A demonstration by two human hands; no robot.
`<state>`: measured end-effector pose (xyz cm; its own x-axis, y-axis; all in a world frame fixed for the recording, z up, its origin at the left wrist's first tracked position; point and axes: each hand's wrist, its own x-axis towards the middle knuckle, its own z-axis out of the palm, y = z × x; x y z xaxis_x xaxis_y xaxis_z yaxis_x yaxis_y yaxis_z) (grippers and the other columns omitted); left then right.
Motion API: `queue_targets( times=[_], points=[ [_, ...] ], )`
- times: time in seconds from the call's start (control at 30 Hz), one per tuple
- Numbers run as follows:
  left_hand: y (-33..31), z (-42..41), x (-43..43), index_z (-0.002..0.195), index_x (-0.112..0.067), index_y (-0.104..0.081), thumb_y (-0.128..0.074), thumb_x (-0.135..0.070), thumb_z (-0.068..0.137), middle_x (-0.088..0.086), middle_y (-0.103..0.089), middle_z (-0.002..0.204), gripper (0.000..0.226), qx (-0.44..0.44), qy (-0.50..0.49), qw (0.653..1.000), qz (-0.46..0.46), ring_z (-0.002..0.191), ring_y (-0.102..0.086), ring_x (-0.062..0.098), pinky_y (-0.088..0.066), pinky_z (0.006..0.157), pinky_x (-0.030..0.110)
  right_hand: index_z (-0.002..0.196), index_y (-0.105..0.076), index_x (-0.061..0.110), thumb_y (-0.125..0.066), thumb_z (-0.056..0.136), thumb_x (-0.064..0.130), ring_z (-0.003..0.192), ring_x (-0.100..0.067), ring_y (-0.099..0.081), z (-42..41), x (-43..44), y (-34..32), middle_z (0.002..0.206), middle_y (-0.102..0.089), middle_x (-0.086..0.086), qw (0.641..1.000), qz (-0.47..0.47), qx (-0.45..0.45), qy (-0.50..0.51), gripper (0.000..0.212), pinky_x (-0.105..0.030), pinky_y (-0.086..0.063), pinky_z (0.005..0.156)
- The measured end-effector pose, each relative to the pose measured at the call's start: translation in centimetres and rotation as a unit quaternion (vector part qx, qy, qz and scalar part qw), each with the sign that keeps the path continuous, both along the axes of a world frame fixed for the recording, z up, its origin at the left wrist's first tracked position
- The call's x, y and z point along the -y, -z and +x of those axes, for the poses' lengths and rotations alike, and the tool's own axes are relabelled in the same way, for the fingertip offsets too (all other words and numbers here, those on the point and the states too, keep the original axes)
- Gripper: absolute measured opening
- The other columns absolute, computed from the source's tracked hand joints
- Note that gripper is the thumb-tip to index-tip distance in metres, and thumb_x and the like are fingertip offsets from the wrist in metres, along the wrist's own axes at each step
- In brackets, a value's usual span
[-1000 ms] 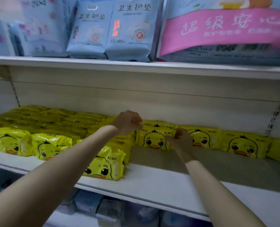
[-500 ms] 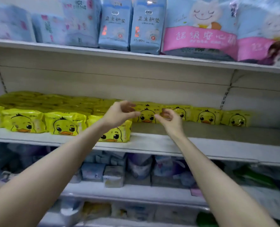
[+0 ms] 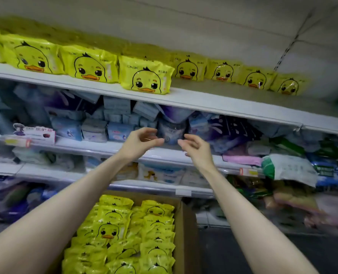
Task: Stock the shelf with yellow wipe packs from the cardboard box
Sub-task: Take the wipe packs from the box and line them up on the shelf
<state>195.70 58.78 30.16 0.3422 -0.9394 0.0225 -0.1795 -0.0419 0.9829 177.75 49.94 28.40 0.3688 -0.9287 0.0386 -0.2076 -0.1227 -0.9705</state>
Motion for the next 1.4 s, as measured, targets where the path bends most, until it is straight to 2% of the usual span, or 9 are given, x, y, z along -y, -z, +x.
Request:
queue_targets(
  times=[0.1,0.23,0.4,0.5,0.63,0.77,1.1,1.27,1.4],
  points=[
    [4.8,-0.2,-1.6,0.117,-0.004,-0.059,-0.079,-0.016,0.074,0.01,-0.067,0.098,0.049,-0.045,-0.001,0.998,0.047,0.086,-0.062,0.01,-0.048,0.069,0.007,0.114,-0.059,0.012,-0.071,0.083,0.021,0.09,-0.013,-0.063,-0.2,-2.0,4.4,0.094,-0.066,0.001,0.999,0.045,-0.022,0.001,0.034,-0.025,-0.05,0.08],
    [10.2,-0.7,-3.5,0.116,-0.002,-0.059,-0.073,-0.006,0.078,0.004,-0.064,0.09,0.041,-0.077,-0.016,0.992,0.1,0.068,-0.059,-0.005,-0.046,0.066,0.004,0.115,-0.059,0.004,-0.07,0.083,0.014,0.078,-0.007,-0.063,-0.6,-4.3,10.0,0.091,-0.067,-0.005,0.994,0.105,-0.043,0.011,0.034,-0.02,-0.048,0.074],
    [17.5,-1.1,-6.7,0.115,-0.007,-0.059,-0.074,-0.015,0.079,0.007,-0.066,0.094,0.039,-0.107,-0.014,0.974,0.201,0.077,-0.058,0.005,-0.043,0.059,0.005,0.099,-0.062,0.019,-0.072,0.081,0.018,0.077,-0.009,-0.063,-1.8,-7.5,17.8,0.089,-0.069,-0.005,0.98,0.174,-0.097,0.006,0.02,-0.027,-0.048,0.079],
    [21.7,-1.4,-8.5,0.114,-0.01,-0.058,-0.074,-0.018,0.08,0.003,-0.066,0.087,0.039,-0.129,-0.006,0.957,0.261,0.08,-0.059,0.009,-0.043,0.067,0.016,0.107,-0.062,0.014,-0.072,0.082,0.019,0.072,-0.002,-0.062,-2.6,-9.5,21.8,0.087,-0.067,-0.002,0.968,0.217,-0.126,0.024,0.028,-0.026,-0.047,0.073],
    [26.5,-2.1,-10.7,0.112,-0.012,-0.058,-0.074,-0.023,0.079,0.008,-0.068,0.094,0.038,-0.145,0.007,0.934,0.328,0.091,-0.061,0.019,-0.046,0.081,0.031,0.112,-0.061,0.019,-0.07,0.083,0.029,0.086,-0.009,-0.061,-3.7,-12.2,25.3,0.095,-0.065,0.003,0.948,0.265,-0.173,0.023,0.032,-0.019,-0.047,0.07],
    [31.3,-2.7,-12.5,0.11,-0.013,-0.057,-0.074,-0.025,0.079,0.004,-0.067,0.09,0.037,-0.157,0.02,0.91,0.383,0.093,-0.062,0.02,-0.045,0.073,0.027,0.112,-0.059,0.025,-0.069,0.083,0.035,0.091,-0.007,-0.06,-4.6,-14.2,29.2,0.095,-0.064,0.01,0.926,0.313,-0.208,0.023,0.032,-0.022,-0.048,0.078],
    [40.6,-5.0,-14.4,0.126,-0.009,-0.054,-0.076,-0.03,0.077,0.006,-0.06,0.118,0.057,-0.097,0.114,0.864,0.48,0.098,-0.057,0.016,-0.047,0.08,0.027,0.115,-0.06,0.02,-0.069,0.083,0.035,0.092,-0.007,-0.059,-6.0,-16.4,35.9,0.097,-0.062,0.008,0.898,0.364,-0.246,0.034,0.036,-0.031,-0.051,0.086],
    [43.9,-6.5,-13.9,0.128,-0.009,-0.053,-0.078,-0.032,0.074,0.008,-0.058,0.126,0.064,-0.008,0.206,0.849,0.487,0.11,-0.055,0.021,-0.042,0.087,0.024,0.122,-0.058,0.017,-0.067,0.085,0.034,0.087,0.003,-0.055,-6.3,-16.2,37.9,0.102,-0.059,0.008,0.893,0.373,-0.251,0.029,0.041,-0.016,-0.046,0.074],
    [45.4,-7.6,-12.8,0.112,-0.011,-0.06,-0.079,-0.028,0.072,0.006,-0.061,0.108,0.047,0.042,0.256,0.833,0.488,0.094,-0.054,0.017,-0.04,0.075,0.025,0.124,-0.057,0.015,-0.066,0.086,0.031,0.083,0.008,-0.052,-6.8,-15.9,39.2,0.1,-0.059,0.009,0.891,0.375,-0.256,0.033,0.042,-0.006,-0.041,0.065]
  ],
)
